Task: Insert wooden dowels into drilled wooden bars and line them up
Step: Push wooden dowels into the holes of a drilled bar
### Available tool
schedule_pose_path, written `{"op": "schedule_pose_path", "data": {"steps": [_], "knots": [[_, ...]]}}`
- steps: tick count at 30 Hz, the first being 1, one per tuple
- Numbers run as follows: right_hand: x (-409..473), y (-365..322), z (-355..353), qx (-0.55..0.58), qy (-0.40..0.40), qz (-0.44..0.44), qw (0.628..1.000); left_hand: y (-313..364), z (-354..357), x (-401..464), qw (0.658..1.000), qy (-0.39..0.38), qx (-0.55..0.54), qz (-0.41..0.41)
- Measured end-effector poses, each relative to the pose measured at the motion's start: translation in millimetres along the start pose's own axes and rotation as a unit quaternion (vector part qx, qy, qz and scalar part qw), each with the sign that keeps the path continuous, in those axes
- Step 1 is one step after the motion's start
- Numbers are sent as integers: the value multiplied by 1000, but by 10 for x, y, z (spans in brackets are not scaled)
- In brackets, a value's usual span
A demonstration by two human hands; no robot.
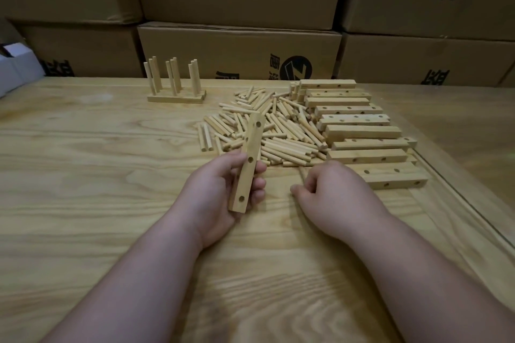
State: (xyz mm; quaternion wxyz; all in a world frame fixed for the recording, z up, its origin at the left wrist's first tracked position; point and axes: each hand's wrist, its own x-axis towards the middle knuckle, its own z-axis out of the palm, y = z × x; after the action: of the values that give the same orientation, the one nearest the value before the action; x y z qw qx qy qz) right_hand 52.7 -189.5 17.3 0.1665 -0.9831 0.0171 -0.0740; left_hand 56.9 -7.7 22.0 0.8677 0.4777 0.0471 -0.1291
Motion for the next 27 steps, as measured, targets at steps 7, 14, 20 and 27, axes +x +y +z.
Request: {"op": "schedule_pose_path", "data": {"steps": [7, 14, 20, 27], "knots": [[-40, 50, -79, 50, -41, 19, 998, 29, -54, 40, 1000, -8, 2, -5], [-8, -31, 29, 234, 62, -34, 970, 77, -111, 60, 1000, -6, -18, -14], [-4, -110, 129, 314, 77, -80, 943, 52, -128, 63, 999, 24, 29, -9], [22, -97, 122, 349, 127, -112, 922, 27, -136, 98, 995, 66, 72, 26]]}}
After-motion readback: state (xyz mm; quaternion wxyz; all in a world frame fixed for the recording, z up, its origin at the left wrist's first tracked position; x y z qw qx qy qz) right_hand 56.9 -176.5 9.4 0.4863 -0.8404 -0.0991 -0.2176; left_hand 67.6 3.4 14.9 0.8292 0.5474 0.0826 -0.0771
